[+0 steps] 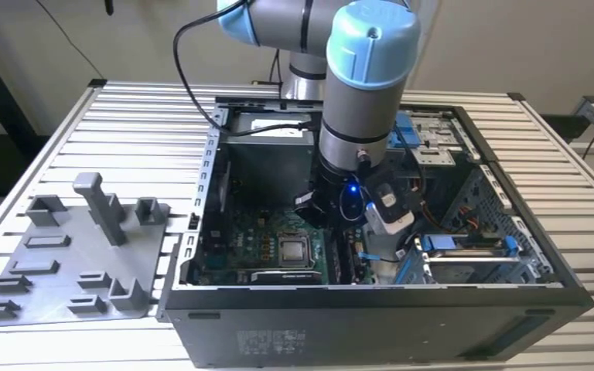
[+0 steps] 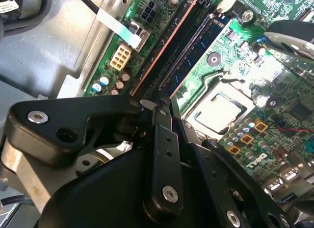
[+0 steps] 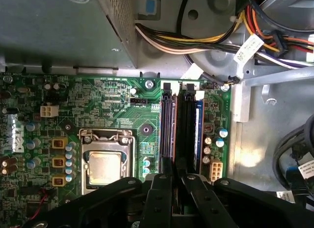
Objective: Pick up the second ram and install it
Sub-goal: 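Insert the second ram into the second slot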
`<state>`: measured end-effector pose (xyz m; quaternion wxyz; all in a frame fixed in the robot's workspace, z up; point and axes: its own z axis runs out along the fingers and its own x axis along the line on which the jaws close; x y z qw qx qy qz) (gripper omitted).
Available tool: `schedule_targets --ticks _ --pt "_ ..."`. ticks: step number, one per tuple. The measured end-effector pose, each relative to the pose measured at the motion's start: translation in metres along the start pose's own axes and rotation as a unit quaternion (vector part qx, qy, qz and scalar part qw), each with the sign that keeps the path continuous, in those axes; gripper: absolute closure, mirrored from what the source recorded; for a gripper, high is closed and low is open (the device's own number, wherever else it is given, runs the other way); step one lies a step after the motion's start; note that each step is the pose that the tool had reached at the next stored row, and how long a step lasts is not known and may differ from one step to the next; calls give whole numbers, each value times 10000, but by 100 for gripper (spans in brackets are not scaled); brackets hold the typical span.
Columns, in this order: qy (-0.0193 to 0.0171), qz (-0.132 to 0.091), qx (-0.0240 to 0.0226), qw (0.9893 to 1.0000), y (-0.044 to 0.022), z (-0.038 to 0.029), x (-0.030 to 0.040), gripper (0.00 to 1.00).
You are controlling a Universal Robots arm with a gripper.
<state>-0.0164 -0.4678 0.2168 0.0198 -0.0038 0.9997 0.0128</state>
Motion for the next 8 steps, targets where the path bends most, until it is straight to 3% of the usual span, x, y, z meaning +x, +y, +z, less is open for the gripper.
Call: schedule_targets --ticks 3,4,8 --pt "0 0 -2 10000 1 1 0 79" --pt "0 0 -3 10000 1 2 0 72" --pt "-1 1 -5 10000 2 -28 -1 72"
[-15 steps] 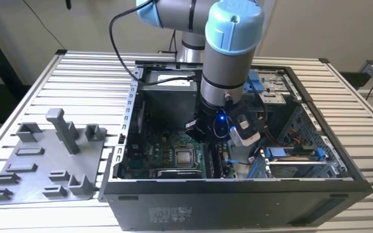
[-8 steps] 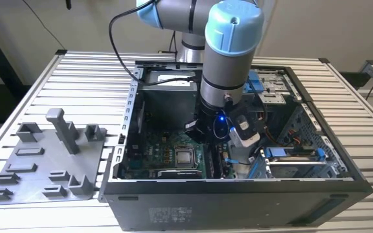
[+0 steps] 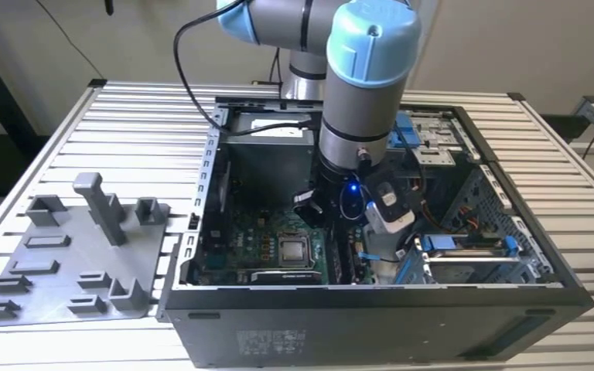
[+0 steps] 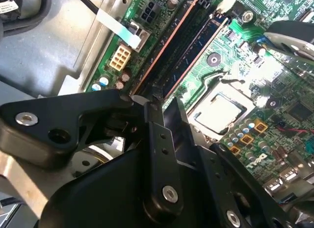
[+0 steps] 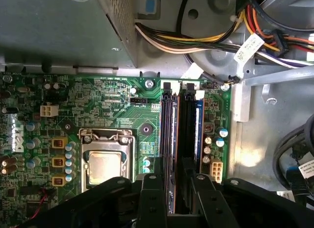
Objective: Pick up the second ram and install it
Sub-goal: 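Insert the second ram into the second slot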
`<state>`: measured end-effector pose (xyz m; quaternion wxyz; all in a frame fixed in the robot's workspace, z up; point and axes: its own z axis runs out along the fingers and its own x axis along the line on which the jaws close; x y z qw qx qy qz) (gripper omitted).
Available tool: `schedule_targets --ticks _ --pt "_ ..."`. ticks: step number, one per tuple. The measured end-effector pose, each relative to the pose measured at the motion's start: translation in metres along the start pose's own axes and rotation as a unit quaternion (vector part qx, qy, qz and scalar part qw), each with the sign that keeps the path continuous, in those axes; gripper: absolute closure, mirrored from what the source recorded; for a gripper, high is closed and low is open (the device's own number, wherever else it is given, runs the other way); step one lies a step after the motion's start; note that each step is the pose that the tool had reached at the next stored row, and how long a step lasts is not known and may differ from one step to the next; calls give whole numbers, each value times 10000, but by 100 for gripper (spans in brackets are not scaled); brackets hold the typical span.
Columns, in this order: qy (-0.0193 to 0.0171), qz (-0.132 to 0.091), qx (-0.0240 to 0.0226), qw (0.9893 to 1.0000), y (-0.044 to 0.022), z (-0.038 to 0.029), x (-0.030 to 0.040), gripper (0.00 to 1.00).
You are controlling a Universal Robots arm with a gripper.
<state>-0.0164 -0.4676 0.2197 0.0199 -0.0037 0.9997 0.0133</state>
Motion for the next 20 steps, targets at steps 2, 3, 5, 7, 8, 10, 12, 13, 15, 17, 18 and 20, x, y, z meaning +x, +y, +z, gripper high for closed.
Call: schedule_targets --ticks 2,3,5,7,8,10,12,13,15,17,18,20 --pt "1 0 2 10000 2 -91 -4 72" --pt "1 0 2 10000 4 -140 -6 72" --pt "1 0 3 10000 6 -208 -8 72" --pt "1 -1 2 10000 6 -217 -9 72" --pt "1 -1 2 10000 6 -221 -9 72" --pt "1 -1 3 10000 6 -231 -9 80" --pt "1 -1 3 10000 7 -240 -10 87" --pt "1 -1 2 10000 7 -244 -10 89" --pt "1 -1 2 10000 7 -254 -10 89" --pt "1 -1 2 10000 7 -263 -11 89" --pt "1 -1 2 10000 8 -267 -11 89" --pt "1 -1 2 10000 8 -277 -11 89"
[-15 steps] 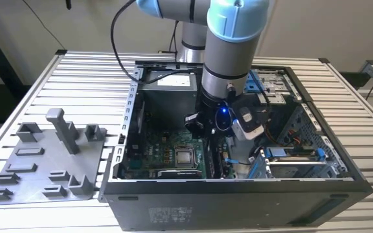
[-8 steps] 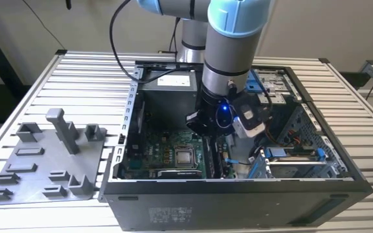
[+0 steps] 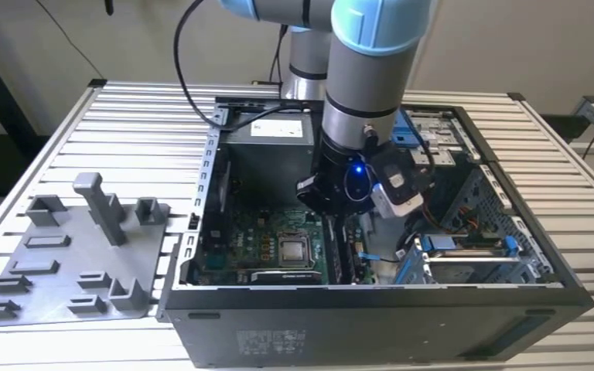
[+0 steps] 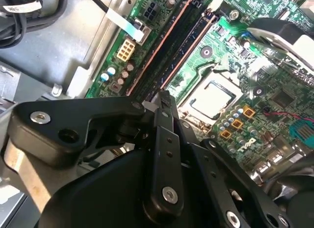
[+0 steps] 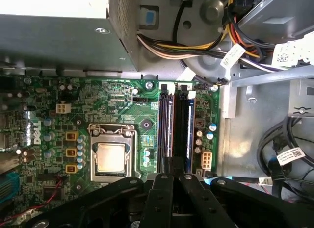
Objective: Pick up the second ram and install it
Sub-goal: 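Insert the second ram into the second slot, then press down the second ram until it locks into place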
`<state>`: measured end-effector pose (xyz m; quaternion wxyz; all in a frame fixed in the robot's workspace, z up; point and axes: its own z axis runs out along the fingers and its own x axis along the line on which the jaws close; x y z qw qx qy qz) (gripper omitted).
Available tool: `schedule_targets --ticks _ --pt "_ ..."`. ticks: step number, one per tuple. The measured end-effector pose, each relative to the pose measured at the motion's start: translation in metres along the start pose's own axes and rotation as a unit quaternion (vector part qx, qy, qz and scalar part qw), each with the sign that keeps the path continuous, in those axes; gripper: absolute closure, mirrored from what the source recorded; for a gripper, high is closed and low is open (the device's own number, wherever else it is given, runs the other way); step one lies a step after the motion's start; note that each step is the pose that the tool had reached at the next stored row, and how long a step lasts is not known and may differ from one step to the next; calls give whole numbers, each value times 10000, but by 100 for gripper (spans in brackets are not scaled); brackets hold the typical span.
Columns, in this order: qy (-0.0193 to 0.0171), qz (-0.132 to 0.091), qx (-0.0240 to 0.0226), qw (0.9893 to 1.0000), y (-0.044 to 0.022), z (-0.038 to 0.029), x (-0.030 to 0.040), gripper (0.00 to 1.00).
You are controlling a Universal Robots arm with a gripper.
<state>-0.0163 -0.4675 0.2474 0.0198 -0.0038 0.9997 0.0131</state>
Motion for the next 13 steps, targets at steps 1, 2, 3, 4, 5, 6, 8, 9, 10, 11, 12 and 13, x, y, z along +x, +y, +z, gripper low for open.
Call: schedule_targets --ticks 1,2,3,4,5,6,8,9,10,11,12,13 --pt "0 0 0 10000 0 -5 0 89" --pt "0 0 0 10000 0 -9 0 89" --pt "0 0 0 10000 0 -14 0 89" --pt "0 0 0 10000 1 -19 -1 89" --pt "0 0 0 10000 1 -23 -1 89" --pt "0 0 0 10000 1 -28 -1 89" --pt "0 0 0 10000 1 -37 -1 89" --pt "0 0 0 10000 1 -42 -2 89" --pt "0 0 0 10000 2 -46 -2 89" --pt "0 0 0 10000 2 -51 -2 89" --pt "0 0 0 10000 2 -55 -2 89" --pt "0 0 0 10000 2 -60 -2 89"
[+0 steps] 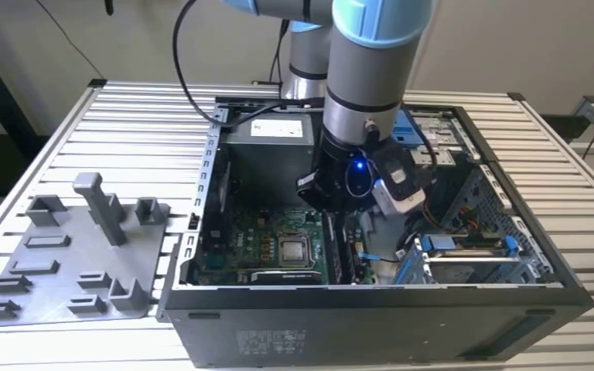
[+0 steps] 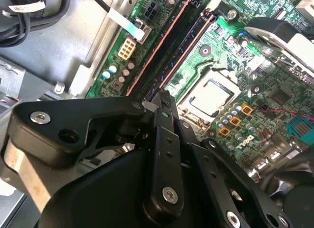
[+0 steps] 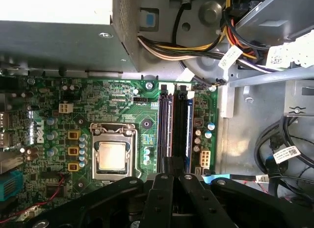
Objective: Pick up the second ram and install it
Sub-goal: 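Press down the second ram until it locks into place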
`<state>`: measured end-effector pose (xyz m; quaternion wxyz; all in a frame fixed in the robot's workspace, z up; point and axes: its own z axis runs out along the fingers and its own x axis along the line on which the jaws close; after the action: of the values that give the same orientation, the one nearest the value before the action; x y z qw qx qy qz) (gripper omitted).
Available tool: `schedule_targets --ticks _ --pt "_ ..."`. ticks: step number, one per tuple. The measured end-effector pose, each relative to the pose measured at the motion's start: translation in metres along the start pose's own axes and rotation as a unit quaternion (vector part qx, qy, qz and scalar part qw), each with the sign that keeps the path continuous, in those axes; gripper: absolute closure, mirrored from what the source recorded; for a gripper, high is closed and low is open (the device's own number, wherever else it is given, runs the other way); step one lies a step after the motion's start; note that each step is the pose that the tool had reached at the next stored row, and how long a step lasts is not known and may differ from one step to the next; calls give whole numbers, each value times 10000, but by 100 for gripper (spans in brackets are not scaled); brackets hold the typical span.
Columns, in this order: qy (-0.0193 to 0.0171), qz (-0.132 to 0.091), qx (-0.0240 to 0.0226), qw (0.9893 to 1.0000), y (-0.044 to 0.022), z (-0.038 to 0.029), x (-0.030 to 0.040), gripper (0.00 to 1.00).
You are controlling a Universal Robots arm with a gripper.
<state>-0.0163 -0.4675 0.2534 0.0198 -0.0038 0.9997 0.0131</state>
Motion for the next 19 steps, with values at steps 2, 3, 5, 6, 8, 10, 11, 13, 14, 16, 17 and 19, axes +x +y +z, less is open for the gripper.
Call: schedule_targets --ticks 2,3,5,6,8,10,11,13,14,16,17,19 --pt "0 0 0 10000 0 -10 0 89" --pt "0 0 0 10000 1 -14 -1 89" --pt "0 -2 -1 10000 1 -18 -1 89" --pt "0 -12 -1 10000 1 -18 -1 89" --pt "2 -65 -3 10000 1 -19 0 89" --pt "4 -172 -7 9999 1 -19 0 89" --pt "7 -246 -9 9997 1 -20 -1 89" --pt "10 -421 -16 9991 1 -19 -1 89" --pt "10 -511 -20 9987 1 -19 -1 89" --pt "12 -681 -27 9977 1 -19 -1 89" --pt "13 -774 -30 9970 1 -19 -1 89" --pt "16 -940 -37 9956 1 -19 -1 89"
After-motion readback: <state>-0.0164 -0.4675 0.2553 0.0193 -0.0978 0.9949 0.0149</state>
